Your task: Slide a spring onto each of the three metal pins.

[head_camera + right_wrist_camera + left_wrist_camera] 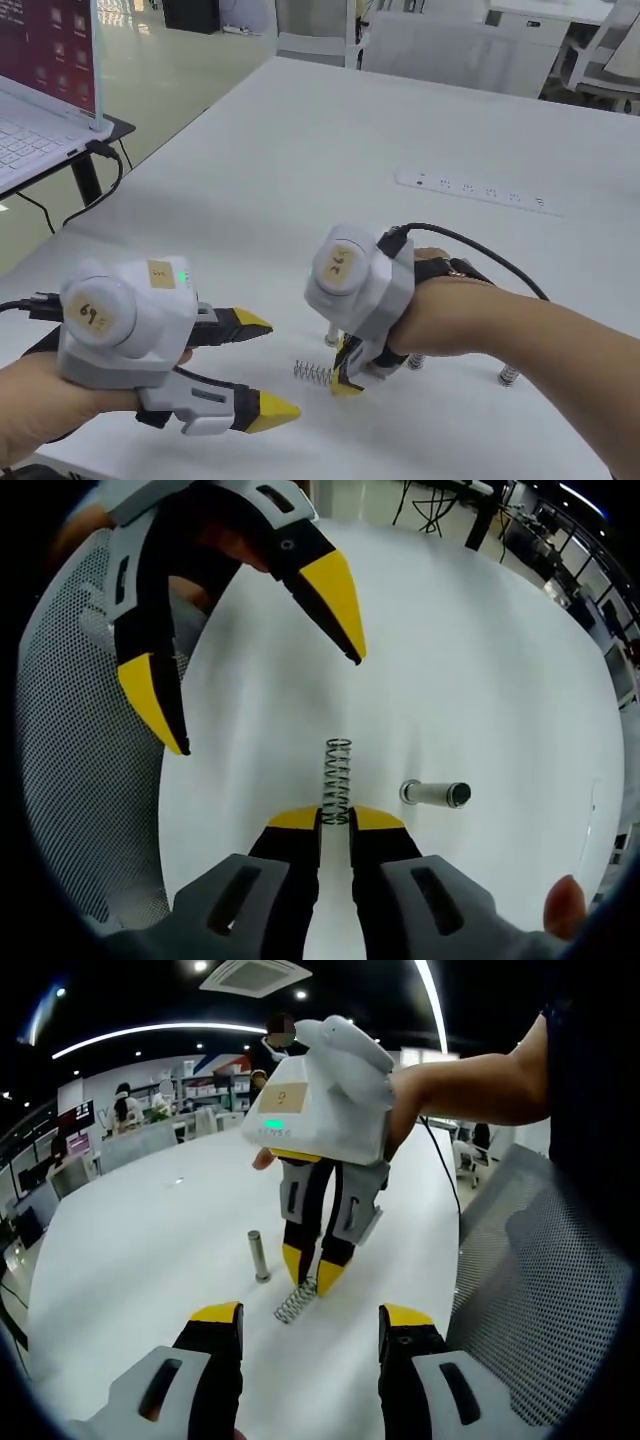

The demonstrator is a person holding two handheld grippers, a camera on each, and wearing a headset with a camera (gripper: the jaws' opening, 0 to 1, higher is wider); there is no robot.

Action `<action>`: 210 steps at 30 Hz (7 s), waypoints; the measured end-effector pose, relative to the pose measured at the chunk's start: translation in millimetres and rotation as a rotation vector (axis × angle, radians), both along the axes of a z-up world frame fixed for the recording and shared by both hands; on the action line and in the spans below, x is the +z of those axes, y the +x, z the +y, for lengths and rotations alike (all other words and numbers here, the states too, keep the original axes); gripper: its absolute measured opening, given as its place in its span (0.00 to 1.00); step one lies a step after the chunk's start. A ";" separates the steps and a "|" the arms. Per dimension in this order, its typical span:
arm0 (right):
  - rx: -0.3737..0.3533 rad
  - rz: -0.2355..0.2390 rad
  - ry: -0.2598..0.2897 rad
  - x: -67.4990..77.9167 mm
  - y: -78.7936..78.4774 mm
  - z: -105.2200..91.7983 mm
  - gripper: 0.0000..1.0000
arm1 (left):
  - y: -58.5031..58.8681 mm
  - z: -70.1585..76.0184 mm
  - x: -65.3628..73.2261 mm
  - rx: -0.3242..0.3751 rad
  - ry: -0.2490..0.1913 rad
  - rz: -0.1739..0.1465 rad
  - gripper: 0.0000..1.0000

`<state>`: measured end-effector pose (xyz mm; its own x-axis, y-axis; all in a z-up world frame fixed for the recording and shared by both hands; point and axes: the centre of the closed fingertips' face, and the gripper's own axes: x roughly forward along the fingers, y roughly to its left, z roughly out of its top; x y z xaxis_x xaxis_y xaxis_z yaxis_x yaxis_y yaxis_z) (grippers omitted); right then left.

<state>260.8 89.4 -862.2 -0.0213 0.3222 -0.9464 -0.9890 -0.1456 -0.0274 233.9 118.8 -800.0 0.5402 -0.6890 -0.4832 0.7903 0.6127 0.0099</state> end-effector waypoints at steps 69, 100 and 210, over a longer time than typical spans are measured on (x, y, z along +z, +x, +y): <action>0.091 0.030 0.064 86.1 -41.1 -29.6 0.08 | -12.3 -47.7 34.8 -0.215 -0.033 -0.074 0.08; 0.096 0.044 0.084 85.8 -42.0 -33.3 0.14 | -17.3 -53.5 39.2 -0.251 -0.027 -0.094 0.02; 0.106 -0.003 0.103 111.1 -39.9 -10.9 0.08 | -6.9 -28.4 34.2 -0.103 -0.067 -0.063 0.31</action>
